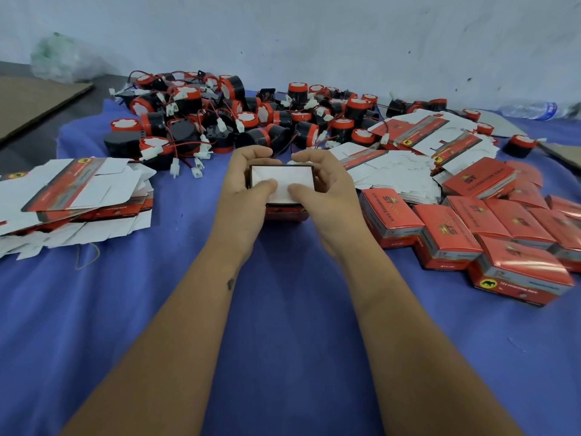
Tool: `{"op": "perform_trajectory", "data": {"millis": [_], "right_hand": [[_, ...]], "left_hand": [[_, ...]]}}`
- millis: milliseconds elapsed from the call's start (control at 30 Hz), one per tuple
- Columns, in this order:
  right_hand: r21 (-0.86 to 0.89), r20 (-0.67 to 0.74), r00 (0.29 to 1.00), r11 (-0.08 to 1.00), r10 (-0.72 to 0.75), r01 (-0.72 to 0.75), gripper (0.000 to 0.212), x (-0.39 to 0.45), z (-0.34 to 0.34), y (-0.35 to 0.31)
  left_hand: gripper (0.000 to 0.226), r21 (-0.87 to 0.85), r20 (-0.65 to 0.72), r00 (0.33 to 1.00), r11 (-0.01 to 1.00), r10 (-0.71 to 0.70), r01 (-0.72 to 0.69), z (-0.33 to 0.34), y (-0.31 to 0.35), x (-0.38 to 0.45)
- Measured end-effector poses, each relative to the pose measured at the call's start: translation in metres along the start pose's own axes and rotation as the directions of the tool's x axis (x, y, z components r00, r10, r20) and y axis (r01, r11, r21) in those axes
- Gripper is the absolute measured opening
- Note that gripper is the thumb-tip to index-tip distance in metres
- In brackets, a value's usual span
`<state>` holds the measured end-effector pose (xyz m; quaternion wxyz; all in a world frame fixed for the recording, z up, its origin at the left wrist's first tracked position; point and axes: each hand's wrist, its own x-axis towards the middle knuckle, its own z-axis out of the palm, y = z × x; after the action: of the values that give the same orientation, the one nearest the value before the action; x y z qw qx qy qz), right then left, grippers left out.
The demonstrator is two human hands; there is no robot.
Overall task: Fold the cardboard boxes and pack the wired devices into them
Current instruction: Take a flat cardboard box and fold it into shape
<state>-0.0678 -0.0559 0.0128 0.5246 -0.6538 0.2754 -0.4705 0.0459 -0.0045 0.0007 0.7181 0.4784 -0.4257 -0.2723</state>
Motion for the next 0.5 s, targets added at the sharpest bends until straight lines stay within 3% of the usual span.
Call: {"op": "perform_trajectory", "data": {"millis": [133, 267, 333, 500], "right_hand": [[-0.080, -0.070, 0.997, 0.997, -0.024, 0.019, 0.033, 0.000, -0.001, 0.002], [0.189, -0.115, 0.980, 0.972, 0.160, -0.137, 0.017, 0.003, 0.008, 0.001], [0.256, -0.135, 0.960, 0.945, 0.244, -0.204, 0.014, 0.004, 0.009, -0.001], [0.302, -0.049, 0.967, 0.927, 0.249, -0.224, 0.027, 0.001, 0.001, -0.005]], "left_hand": [[0.046, 0.067, -0.005, 1.000, 0.998, 0.023, -0.022, 0.000, -0.002, 0.000], [0.036, 0.073, -0.081, 0.989, 0.990, 0.127, -0.121, 0.000, 0.003, -0.002], [0.034, 0.119, -0.048, 0.976, 0.972, 0.212, -0.205, 0.002, 0.004, -0.004], [0.044, 0.229, 0.078, 0.971, 0.944, 0.225, -0.237, 0.008, 0.002, -0.007]]}}
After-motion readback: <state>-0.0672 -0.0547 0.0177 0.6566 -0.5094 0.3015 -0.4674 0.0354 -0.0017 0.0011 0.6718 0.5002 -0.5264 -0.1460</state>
